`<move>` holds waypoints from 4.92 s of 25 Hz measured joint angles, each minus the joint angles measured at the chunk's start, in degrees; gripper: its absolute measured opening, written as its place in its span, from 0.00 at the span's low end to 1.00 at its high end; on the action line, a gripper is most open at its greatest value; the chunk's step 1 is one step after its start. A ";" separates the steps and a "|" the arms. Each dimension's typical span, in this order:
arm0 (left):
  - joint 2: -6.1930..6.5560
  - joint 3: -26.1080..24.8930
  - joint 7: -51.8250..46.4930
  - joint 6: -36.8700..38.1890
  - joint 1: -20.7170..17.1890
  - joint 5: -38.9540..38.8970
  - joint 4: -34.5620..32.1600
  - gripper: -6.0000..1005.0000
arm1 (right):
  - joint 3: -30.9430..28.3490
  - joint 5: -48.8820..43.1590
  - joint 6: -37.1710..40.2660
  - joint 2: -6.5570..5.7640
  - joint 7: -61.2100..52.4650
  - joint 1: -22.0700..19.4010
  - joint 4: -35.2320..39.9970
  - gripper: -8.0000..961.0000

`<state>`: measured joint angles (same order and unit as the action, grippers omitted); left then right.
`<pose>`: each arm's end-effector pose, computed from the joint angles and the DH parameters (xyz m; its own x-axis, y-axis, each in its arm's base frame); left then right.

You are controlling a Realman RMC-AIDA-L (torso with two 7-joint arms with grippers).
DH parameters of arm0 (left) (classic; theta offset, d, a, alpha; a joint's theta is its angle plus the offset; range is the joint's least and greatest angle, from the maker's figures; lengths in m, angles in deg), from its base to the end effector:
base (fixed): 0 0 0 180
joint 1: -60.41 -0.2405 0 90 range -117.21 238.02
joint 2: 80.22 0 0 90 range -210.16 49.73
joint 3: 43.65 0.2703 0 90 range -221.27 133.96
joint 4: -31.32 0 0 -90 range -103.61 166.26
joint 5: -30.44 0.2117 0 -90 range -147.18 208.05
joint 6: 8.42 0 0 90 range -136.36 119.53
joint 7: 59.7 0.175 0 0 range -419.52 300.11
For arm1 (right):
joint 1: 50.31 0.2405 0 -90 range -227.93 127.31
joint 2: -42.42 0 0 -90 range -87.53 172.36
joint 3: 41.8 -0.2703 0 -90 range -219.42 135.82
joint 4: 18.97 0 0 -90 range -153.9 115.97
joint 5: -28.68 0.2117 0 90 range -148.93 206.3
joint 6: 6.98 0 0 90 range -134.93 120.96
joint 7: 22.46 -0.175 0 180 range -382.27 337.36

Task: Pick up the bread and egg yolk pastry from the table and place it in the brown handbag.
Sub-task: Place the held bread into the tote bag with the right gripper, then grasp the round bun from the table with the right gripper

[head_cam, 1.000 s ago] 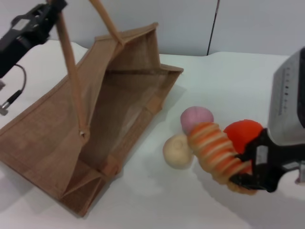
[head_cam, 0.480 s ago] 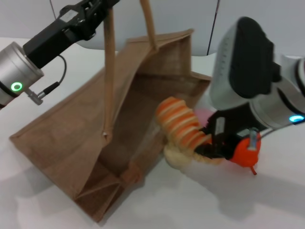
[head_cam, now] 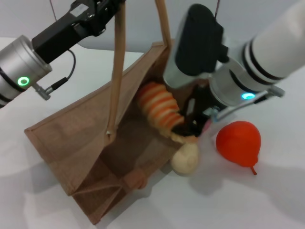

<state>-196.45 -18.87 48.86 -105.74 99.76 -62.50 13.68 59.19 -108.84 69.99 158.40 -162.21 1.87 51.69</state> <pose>-0.1891 0.3943 0.0309 0.3073 0.0794 0.9483 0.5049 -0.8583 -0.0917 0.0857 0.3874 -0.1014 0.9322 -0.1090 0.3452 -0.0226 -0.9693 -0.2450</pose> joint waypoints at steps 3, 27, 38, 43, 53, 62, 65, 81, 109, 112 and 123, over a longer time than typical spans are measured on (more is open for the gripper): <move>0.02 0.00 -0.25 0.00 1.15 0.46 0.72 0.15 | 0.76 -0.04 -3.92 0.06 -1.35 1.78 -3.04 0.36; 0.20 -0.97 -1.99 -1.36 3.16 2.53 1.49 0.15 | 10.44 13.61 -31.56 0.24 5.40 7.17 -18.64 0.40; 0.38 -5.46 -1.13 -1.23 -1.12 -1.56 1.38 0.16 | 14.28 14.08 -39.41 0.28 10.30 2.36 -16.34 0.75; 0.41 -5.94 0.35 -0.83 -3.77 -5.10 1.38 0.16 | 15.35 14.09 -38.67 0.10 11.52 -1.03 -11.47 0.85; 0.02 -13.04 3.40 1.11 -8.21 -6.06 1.81 0.16 | 8.04 13.55 -31.38 -0.39 15.85 -12.76 2.68 0.85; 0.05 -14.98 5.37 2.31 -9.96 -6.45 2.97 0.16 | -5.52 13.44 -18.59 -0.40 19.59 -21.53 10.29 0.85; 0.05 -15.01 5.39 2.32 -9.97 -6.47 3.06 0.16 | -8.35 13.51 -14.31 -0.37 20.62 -22.31 8.47 0.85; 0.04 -14.53 5.85 2.86 -8.73 -5.73 4.31 0.16 | -3.99 19.15 -13.49 -0.02 26.42 -14.90 -11.20 0.85; 0.05 -14.41 6.04 2.84 -8.07 -5.68 5.17 0.16 | -0.28 20.44 -21.26 -0.21 26.52 -10.61 -19.74 0.70; 0.05 -14.41 6.04 2.84 -8.13 -5.68 5.17 0.17 | 1.00 20.33 -20.45 -0.29 27.23 -10.61 -19.28 0.67; 0.05 -14.41 6.04 2.84 -8.34 -5.64 5.17 0.17 | 1.95 20.13 -20.04 -0.23 28.11 -11.20 -17.68 0.59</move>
<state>-196.41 -33.28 54.90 -102.90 91.42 -68.13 18.85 61.14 -88.70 49.95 158.18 -134.10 -9.32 34.01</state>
